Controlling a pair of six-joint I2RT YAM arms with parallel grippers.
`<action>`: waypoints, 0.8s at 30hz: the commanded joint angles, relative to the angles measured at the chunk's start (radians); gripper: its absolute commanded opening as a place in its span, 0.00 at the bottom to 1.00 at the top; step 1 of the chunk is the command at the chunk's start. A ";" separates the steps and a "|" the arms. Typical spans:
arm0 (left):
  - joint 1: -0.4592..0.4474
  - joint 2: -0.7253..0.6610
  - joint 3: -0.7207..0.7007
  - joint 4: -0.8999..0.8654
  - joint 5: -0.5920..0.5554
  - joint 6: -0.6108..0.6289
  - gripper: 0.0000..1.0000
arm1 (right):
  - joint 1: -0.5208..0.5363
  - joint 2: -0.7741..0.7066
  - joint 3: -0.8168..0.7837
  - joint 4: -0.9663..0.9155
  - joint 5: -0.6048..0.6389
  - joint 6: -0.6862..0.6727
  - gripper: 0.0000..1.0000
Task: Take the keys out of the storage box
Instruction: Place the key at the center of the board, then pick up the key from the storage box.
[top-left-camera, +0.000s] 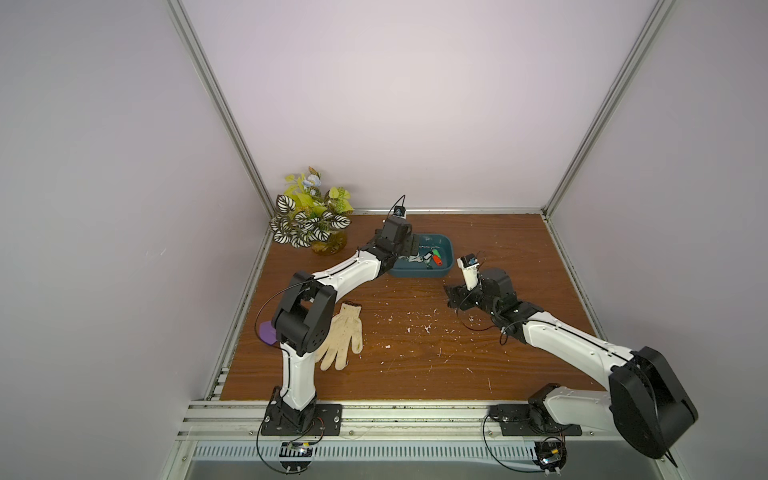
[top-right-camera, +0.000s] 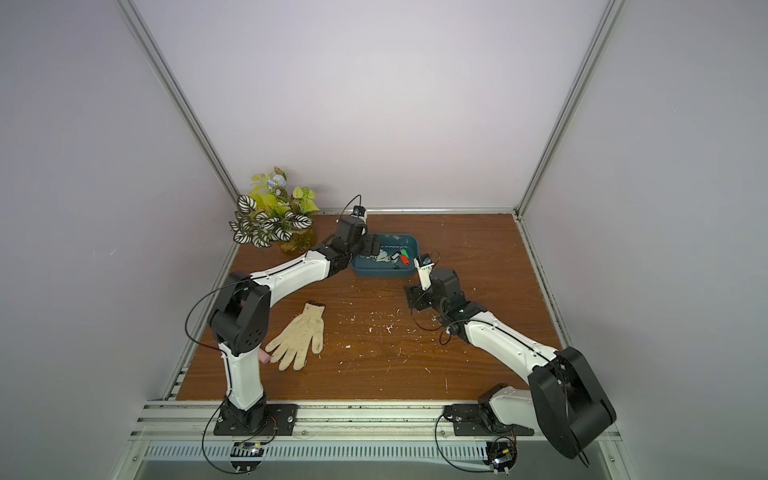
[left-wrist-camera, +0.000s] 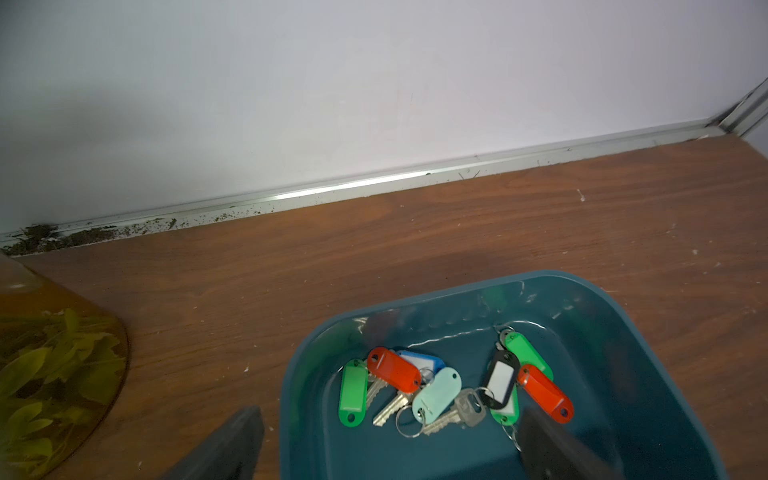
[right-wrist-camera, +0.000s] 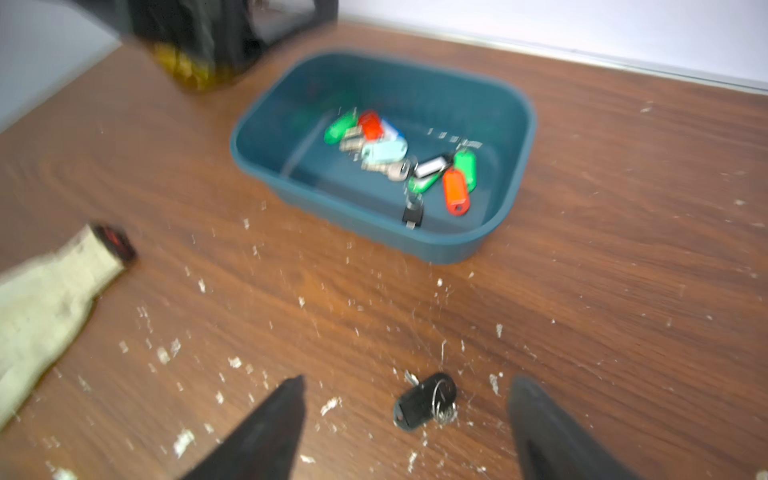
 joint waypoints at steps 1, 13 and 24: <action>-0.016 0.114 0.139 -0.153 -0.016 0.033 1.00 | -0.019 -0.059 0.001 0.093 0.089 -0.006 0.97; -0.022 0.374 0.448 -0.349 -0.001 0.049 0.88 | -0.128 0.029 -0.006 0.139 0.028 0.044 0.99; -0.025 0.443 0.516 -0.413 0.049 0.049 0.70 | -0.172 0.108 0.011 0.149 -0.013 0.072 0.99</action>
